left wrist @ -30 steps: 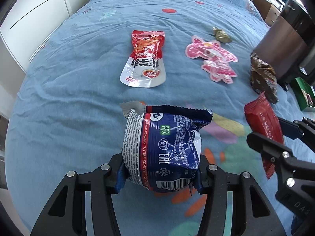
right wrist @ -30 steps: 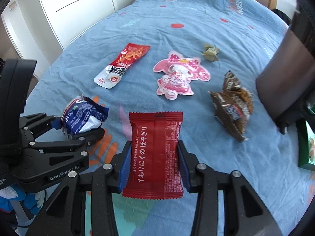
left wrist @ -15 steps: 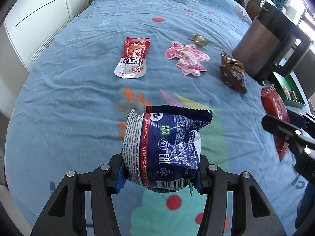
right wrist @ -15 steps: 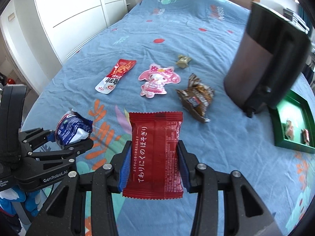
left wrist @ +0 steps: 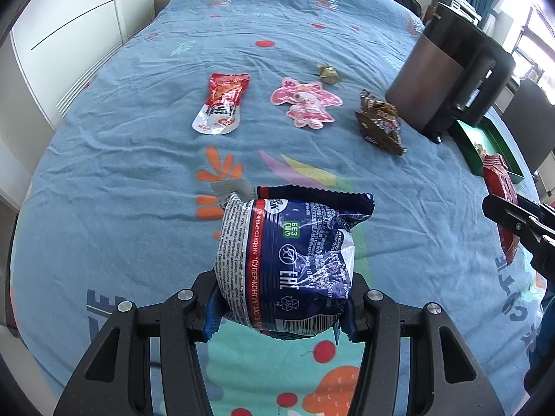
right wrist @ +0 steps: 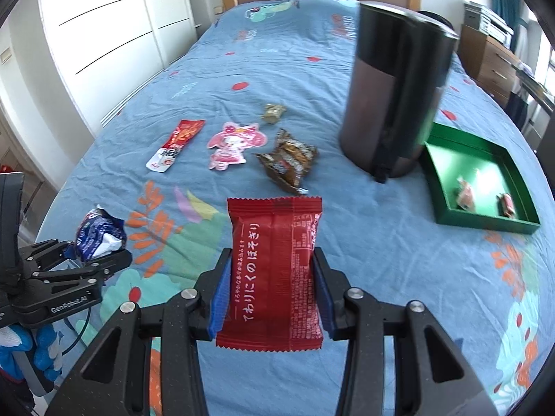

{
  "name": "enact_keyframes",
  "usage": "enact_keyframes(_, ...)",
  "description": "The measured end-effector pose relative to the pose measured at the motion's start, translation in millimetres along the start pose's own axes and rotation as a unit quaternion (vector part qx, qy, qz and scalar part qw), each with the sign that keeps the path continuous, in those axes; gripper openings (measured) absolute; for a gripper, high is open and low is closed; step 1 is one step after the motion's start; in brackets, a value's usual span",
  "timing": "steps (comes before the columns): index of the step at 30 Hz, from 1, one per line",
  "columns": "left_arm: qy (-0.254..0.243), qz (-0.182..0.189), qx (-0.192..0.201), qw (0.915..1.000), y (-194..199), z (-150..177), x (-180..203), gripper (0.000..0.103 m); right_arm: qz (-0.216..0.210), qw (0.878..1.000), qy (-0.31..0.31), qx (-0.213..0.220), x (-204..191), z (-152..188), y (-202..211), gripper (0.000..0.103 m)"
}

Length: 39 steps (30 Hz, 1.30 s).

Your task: Organize snacks

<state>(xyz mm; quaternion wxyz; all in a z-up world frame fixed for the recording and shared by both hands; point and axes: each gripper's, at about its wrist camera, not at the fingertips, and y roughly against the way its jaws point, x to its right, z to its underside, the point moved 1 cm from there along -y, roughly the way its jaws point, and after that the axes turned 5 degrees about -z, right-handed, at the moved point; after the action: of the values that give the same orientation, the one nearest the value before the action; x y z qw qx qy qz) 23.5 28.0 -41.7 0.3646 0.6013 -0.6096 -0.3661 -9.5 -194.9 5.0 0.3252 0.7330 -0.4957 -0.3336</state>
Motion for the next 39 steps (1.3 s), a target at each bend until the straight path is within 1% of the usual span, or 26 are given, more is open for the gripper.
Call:
enact_keyframes(6,-0.012,-0.002,0.006,0.9999,8.5,3.6,13.8,0.048,0.009,1.000,-0.026,0.008,22.5,14.3,13.6,0.103)
enact_keyframes(11,-0.025,-0.012,0.008,0.9996,14.2,6.8,27.2,0.048,0.014,0.999,-0.044,0.013,41.0,25.0,20.3,0.103)
enact_keyframes(17,-0.047,-0.018,0.027,0.9983,27.2,2.2,52.4,0.048,0.025,0.997,-0.072,0.029,69.9,30.2,36.0,0.103)
enact_keyframes(23,-0.082,-0.015,0.054,0.9951,46.5,-4.7,91.4,0.048,0.039,0.994,-0.097,0.043,101.7,35.6,49.2,0.103)
enact_keyframes(30,-0.123,-0.004,0.074,0.9896,63.4,-11.3,136.3,0.048,0.047,0.989,-0.132,0.049,136.4,44.4,52.7,0.103)
enact_keyframes(39,-0.157,0.007,0.076,0.9846,66.1,-14.8,182.5,0.048,0.054,0.981,-0.174,0.059,178.3,52.5,54.5,0.103)
